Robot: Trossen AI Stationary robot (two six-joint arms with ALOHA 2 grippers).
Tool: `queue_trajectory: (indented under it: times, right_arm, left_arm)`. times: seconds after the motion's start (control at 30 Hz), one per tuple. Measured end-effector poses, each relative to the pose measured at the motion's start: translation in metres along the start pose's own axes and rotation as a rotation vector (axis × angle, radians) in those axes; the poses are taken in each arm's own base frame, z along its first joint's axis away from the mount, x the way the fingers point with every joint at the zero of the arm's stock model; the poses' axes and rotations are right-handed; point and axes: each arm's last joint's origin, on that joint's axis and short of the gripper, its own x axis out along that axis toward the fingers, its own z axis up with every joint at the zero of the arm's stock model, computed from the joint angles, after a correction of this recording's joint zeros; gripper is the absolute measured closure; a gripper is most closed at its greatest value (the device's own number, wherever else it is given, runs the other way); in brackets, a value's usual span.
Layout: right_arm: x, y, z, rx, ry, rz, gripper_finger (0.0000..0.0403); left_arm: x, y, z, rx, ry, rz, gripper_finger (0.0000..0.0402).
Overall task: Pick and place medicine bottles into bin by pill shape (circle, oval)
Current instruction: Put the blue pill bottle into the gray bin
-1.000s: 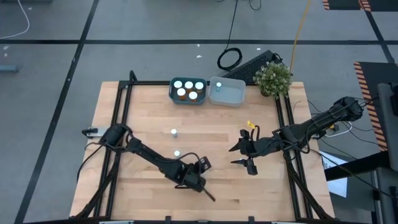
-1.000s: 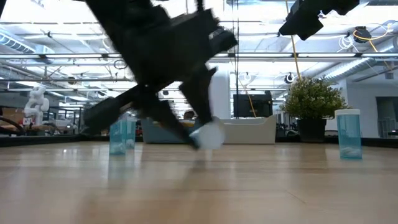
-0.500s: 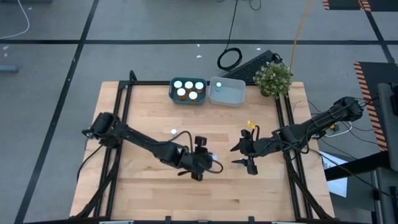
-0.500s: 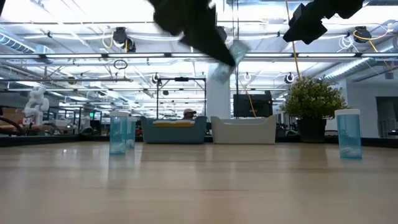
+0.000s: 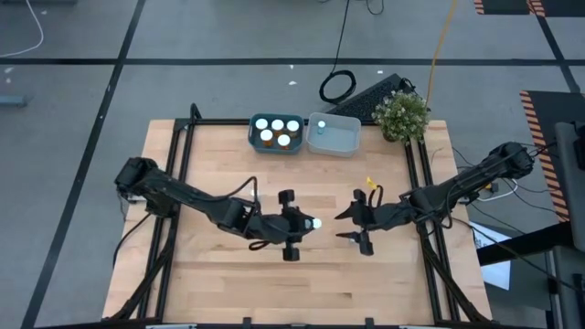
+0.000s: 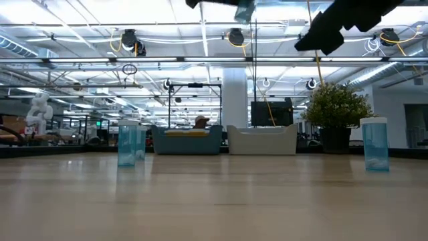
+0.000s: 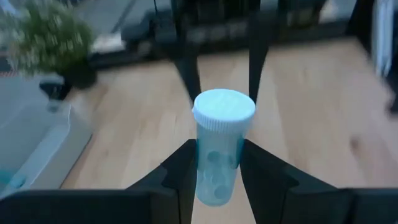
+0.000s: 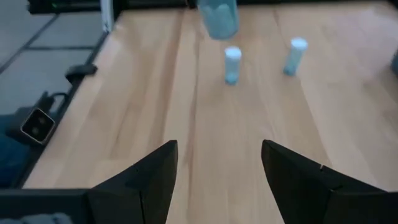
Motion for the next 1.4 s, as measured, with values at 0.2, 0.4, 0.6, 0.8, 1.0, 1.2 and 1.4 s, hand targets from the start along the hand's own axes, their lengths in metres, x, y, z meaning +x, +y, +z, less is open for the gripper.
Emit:
queue_trajectory:
  times: [0.2, 0.4, 0.6, 0.8, 1.0, 1.2, 1.4]
  right_arm:
    - [0.002, -0.001, 0.004, -0.072, -0.144, -0.060, 0.0177]
    - [0.001, 0.000, 0.009, -0.117, -0.254, -0.052, 0.0177]
    - [0.002, 0.001, 0.013, -0.109, -0.304, -0.047, 0.0177]
    - [0.000, 0.002, 0.019, -0.076, -0.371, -0.044, 0.0177]
    - [0.006, 0.003, 0.022, -0.059, -0.409, -0.063, 0.0194]
    - [0.017, -0.001, 0.021, -0.057, -0.411, -0.083, 0.0236]
    - [0.019, -0.001, 0.020, -0.067, -0.409, -0.085, 0.0272]
  left_arm:
    - [0.008, 0.007, 0.010, -0.071, -0.229, -0.058, 0.0284]
    - [0.013, 0.010, 0.004, -0.098, -0.400, -0.145, 0.0284]
    - [0.018, 0.017, -0.013, -0.099, -0.499, -0.115, 0.0284]
    - [0.021, 0.024, -0.021, -0.103, -0.524, -0.092, 0.0284]
    - [0.021, 0.027, -0.020, -0.110, -0.539, -0.084, 0.0284]
    - [0.022, 0.028, -0.021, -0.110, -0.537, -0.083, 0.0284]
    - [0.022, 0.027, -0.022, -0.101, -0.522, -0.083, 0.0284]
